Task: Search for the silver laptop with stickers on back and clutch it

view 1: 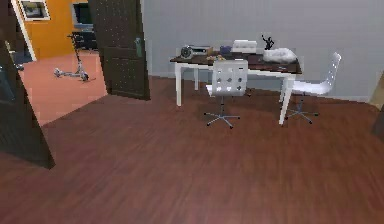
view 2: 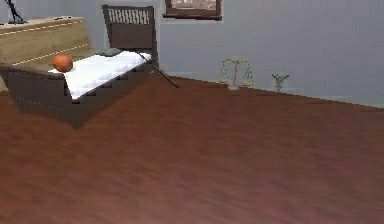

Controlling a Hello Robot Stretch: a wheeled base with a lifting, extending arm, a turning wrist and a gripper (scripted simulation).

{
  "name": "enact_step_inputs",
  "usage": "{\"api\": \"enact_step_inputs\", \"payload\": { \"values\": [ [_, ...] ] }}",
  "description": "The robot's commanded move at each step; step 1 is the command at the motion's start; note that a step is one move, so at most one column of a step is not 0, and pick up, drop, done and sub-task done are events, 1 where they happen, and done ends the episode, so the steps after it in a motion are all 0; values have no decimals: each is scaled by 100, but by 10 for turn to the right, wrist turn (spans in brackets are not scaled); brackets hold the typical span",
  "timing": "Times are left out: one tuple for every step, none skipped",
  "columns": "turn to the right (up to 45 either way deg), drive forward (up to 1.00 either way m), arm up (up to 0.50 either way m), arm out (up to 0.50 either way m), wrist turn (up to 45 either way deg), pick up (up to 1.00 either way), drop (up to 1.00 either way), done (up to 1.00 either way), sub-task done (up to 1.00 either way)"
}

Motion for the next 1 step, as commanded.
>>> {"api": "enact_step_inputs", "payload": {
  "values": [
    [-30,0,0,0,0,0,0,0,0]
  ]
}}
